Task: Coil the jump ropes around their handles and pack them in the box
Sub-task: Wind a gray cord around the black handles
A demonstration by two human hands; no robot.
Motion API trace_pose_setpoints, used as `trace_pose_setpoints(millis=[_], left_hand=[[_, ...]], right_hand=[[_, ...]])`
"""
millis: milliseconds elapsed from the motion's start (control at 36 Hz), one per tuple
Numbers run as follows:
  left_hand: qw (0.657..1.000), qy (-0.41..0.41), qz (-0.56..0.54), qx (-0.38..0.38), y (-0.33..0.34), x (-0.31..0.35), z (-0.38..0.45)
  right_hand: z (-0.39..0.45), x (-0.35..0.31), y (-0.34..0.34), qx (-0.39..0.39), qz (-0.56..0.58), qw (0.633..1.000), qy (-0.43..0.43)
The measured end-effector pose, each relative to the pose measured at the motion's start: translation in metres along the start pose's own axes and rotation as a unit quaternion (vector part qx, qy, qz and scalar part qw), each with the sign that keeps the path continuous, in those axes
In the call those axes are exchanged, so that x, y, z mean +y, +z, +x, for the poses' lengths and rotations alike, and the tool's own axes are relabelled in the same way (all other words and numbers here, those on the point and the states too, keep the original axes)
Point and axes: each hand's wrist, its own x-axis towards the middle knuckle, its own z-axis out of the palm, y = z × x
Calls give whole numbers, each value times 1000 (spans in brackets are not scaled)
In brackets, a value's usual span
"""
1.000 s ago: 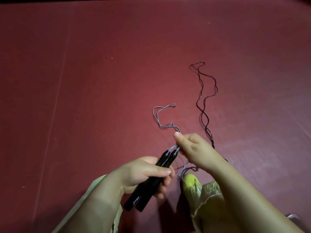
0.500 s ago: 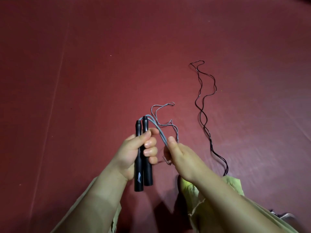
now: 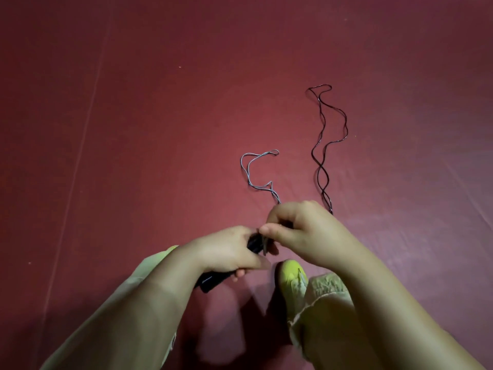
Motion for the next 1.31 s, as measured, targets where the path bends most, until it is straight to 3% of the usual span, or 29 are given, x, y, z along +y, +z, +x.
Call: trace_pose_setpoints(millis=[167,278,361,500,639,722,944,1083,1306], left_hand=[[992,10,-40,-120,13,10,-3],[977,36,-127,-167,14,13,-7],[955,78,-209,-198,11,12,-9],[895,132,-365,-219,-1,6,-9],[874,140,-429,-178,-6,4,-9],[883,137,-428,-140,-5,7,-10],[913,121,-389,-14,0,16,-4],[922,125,-359,74,7,21,0],[933,120,-308,139,8,21,3]], right_hand=[[7,24,5,-34,232,969,77],[5,37,6,-109,424,891,122],[7,35,15,-101,495,857,103],[13,30,21,30,460,887,39],[10,30,14,35,411,911,-10],[8,30,11,73,361,929,-19],[13,34,19,171,211,961,57],[14,29,26,178,143,965,129],[15,24,29,183,112,967,137]])
